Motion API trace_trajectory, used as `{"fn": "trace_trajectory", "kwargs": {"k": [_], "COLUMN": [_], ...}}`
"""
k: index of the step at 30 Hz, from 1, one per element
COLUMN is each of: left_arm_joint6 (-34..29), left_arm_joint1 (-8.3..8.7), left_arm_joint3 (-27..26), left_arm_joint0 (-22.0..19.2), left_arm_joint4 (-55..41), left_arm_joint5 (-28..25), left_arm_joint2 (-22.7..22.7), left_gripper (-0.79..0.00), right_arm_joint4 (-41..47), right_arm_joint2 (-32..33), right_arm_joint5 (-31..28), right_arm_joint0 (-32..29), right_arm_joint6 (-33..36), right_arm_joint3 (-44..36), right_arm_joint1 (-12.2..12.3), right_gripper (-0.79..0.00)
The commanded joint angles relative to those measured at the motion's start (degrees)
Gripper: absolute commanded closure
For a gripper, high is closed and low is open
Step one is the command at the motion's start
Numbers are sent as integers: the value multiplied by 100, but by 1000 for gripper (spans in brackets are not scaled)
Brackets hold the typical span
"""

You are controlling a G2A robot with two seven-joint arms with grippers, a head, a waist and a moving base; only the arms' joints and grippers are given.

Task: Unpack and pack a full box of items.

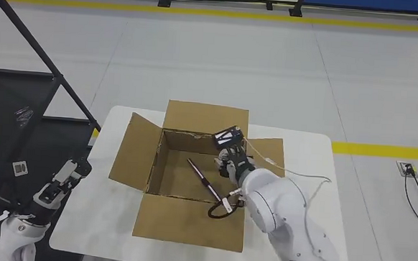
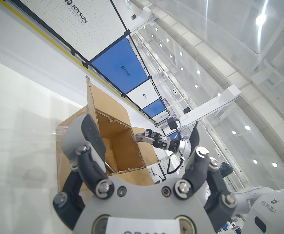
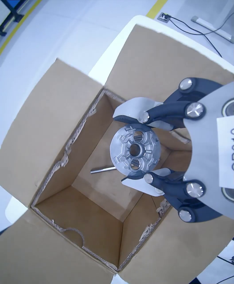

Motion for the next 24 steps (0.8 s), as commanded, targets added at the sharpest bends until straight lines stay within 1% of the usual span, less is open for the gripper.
{"fn": "trace_trajectory", "kwargs": {"k": [1,3,5,7,12,17,20,24], "left_arm_joint6": [0,0,0,0,0,0,0,0], "left_arm_joint1": [0,0,0,0,0,0,0,0], "left_arm_joint3": [0,0,0,0,0,0,0,0], "left_arm_joint0": [0,0,0,0,0,0,0,0], "left_arm_joint4": [0,0,0,0,0,0,0,0], "left_arm_joint5": [0,0,0,0,0,0,0,0], "left_arm_joint2": [0,0,0,0,0,0,0,0], "left_gripper": [-785,-785,-785,-785,-785,-785,-785,-785], "right_arm_joint4": [-203,-382,-336,-250,148,203,86,231], "right_arm_joint2": [336,619,918,1317,2097,2575,2722,2929], "right_arm_joint5": [93,195,270,396,373,481,568,507], "right_arm_joint0": [-310,-563,-783,-996,-1374,-1411,-1328,-1253], "right_arm_joint6": [41,84,-7,-155,-484,-447,-356,-406], "right_arm_joint3": [-382,-647,-844,-890,-815,-348,38,617], "right_arm_joint1": [54,96,125,154,213,257,279,306], "right_gripper": [0,0,0,0,0,0,0,0]}}
